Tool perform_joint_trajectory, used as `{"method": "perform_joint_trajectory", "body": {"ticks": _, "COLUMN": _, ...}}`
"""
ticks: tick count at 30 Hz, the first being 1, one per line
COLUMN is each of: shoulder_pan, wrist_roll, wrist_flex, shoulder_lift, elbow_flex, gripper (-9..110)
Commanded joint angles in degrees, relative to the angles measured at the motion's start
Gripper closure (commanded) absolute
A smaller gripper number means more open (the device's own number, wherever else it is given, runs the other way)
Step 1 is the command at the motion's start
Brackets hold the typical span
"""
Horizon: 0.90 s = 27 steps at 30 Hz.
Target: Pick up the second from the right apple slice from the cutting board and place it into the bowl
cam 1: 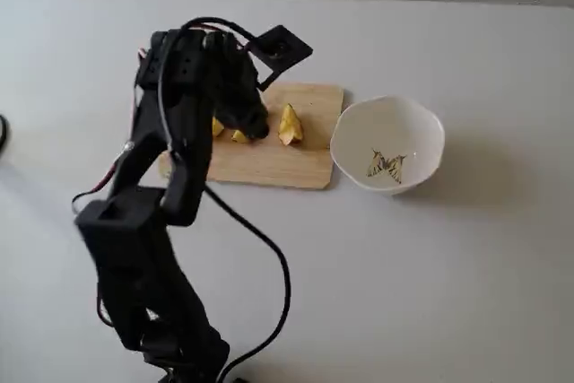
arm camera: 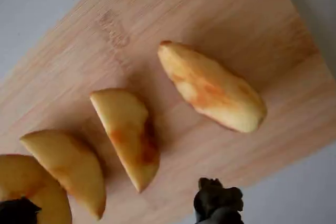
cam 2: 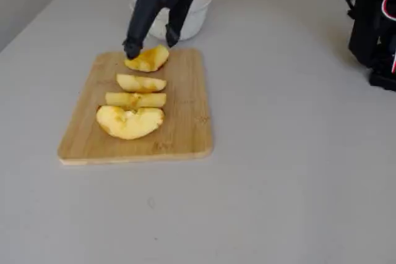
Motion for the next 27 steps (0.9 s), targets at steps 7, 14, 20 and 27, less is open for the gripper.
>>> {"method": "perform_joint_trajectory", "body": {"ticks": 7, "shoulder_pan": -0.62, "wrist_roll": 0.18, "wrist_flex": 21.53, "shoulder_lift": -35.07, "elbow_flex": -60.91, "gripper": 61}}
{"method": "perform_joint_trajectory", "body": {"ticks": 14, "shoulder_pan": -1.85, "wrist_roll": 0.26, "wrist_flex": 21.53, "shoulder_lift": -38.67, "elbow_flex": -60.21, "gripper": 69}}
{"method": "perform_joint_trajectory", "body": {"ticks": 20, "shoulder_pan": -2.55, "wrist_roll": 0.09, "wrist_flex": 21.53, "shoulder_lift": -39.90, "elbow_flex": -60.29, "gripper": 90}}
{"method": "perform_joint_trajectory", "body": {"ticks": 27, "shoulder_pan": -3.87, "wrist_roll": 1.32, "wrist_flex": 21.62, "shoulder_lift": -38.85, "elbow_flex": -60.21, "gripper": 101}}
